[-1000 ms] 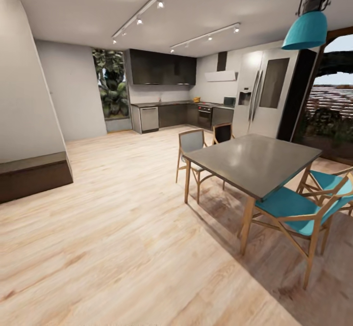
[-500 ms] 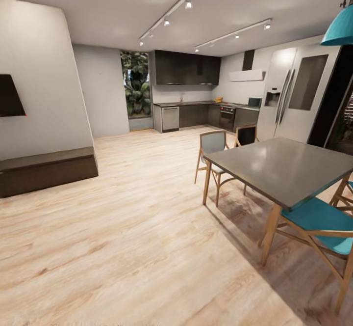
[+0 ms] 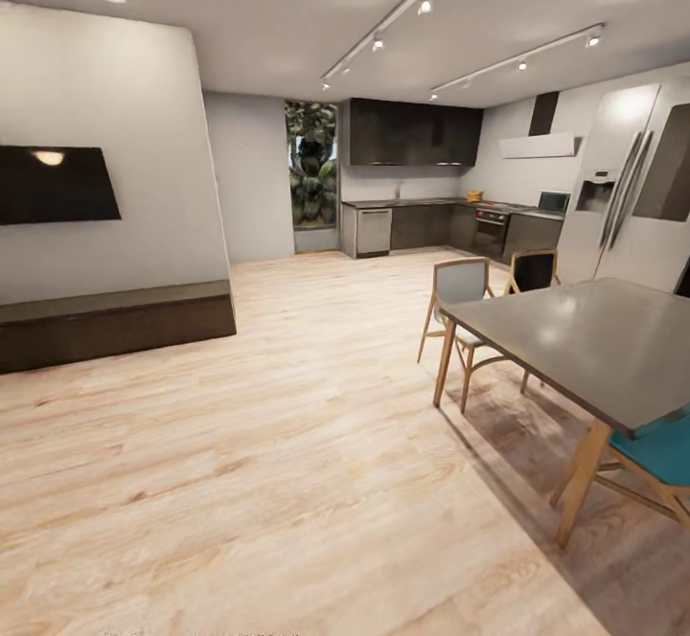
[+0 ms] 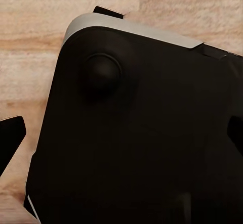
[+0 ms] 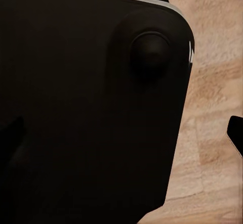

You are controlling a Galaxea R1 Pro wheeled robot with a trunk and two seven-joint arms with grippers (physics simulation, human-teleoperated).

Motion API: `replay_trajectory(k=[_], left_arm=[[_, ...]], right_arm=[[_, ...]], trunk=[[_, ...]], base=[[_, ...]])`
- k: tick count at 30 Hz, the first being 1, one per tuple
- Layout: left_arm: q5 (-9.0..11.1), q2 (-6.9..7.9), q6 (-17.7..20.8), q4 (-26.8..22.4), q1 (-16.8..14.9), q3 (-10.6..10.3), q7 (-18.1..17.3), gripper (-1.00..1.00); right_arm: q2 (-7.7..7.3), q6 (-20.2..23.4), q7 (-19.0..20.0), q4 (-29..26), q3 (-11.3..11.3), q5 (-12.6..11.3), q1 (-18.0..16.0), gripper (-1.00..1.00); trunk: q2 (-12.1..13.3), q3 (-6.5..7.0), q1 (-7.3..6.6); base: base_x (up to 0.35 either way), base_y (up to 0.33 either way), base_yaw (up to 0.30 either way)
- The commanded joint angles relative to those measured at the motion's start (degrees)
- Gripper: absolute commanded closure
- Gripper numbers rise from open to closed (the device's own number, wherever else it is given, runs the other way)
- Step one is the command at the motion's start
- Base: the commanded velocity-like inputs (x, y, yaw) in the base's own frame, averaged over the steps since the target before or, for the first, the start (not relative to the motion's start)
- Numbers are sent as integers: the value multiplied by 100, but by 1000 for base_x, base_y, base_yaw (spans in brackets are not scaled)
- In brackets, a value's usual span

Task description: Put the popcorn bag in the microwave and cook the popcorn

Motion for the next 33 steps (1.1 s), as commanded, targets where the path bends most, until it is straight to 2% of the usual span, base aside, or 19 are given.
replay_trajectory(k=[1,16,33], left_arm=[[25,-1,-13,-2,-1,2,0,-100],[11,-1,-8,10,-1,-9,-3,-100],[8,8,81,33,-1,-27,-2,-100]], right_arm=[[-1,-10,-5,1,31,30,-1,-100],[-1,-5,0,0,31,30,-1,-100],[-34,-7,13,2,26,29,-1,-100]], trunk=[[-3,-5,0],[-3,-5,0],[-3,-5,0]], base=[[0,0,289],[28,0,285],[321,0,9]])
